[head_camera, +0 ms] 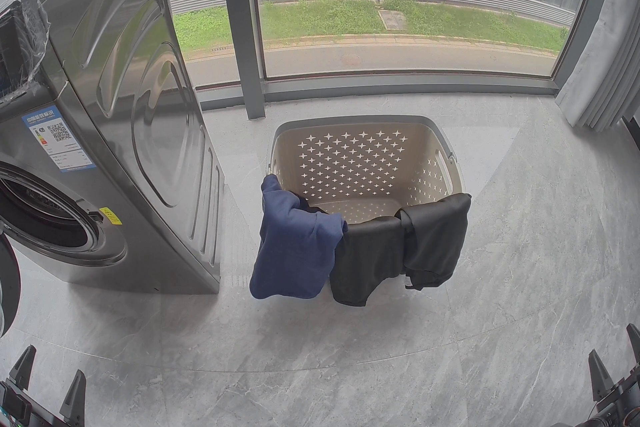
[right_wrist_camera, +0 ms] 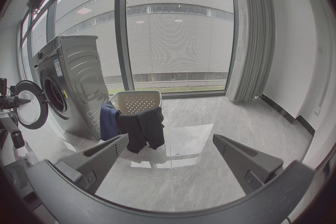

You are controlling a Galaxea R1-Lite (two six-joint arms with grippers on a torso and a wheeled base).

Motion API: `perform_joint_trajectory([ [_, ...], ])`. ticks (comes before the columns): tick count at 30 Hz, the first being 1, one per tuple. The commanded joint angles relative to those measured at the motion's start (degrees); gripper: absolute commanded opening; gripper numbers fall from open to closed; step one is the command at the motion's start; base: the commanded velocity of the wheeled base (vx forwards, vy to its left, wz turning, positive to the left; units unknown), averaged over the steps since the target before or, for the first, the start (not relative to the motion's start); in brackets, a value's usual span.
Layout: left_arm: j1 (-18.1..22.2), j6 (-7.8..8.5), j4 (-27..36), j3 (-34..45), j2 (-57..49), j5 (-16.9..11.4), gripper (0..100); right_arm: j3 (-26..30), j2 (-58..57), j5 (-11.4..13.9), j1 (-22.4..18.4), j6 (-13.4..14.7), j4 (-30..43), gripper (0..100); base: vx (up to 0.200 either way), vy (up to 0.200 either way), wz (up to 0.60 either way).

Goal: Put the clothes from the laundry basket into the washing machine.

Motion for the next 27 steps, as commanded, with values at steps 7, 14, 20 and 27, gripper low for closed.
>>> perform_joint_trajectory([
  [7,0.0,0.05,-0.01,0.84,-0.57,0.02,100,1.01,-0.4,0.06,0.16,-0.13,0.04,100,0.0,-0.114,0.0],
  [14,0.0,-0.03,-0.01,0.84,-0.57,0.02,100,1.01,-0.4,0.06,0.16,-0.13,0.04,100,0.0,-0.143,0.0],
  [20,0.0,-0.03,-0.01,0.84,-0.57,0.02,100,0.92,-0.31,-0.02,-0.02,-0.13,0.04,100,0.0,0.0,0.2],
  [27,0.0,-0.03,-0.01,0.84,-0.57,0.02,100,1.01,-0.4,0.06,0.16,-0.13,-0.05,100,0.0,0.0,0.09],
])
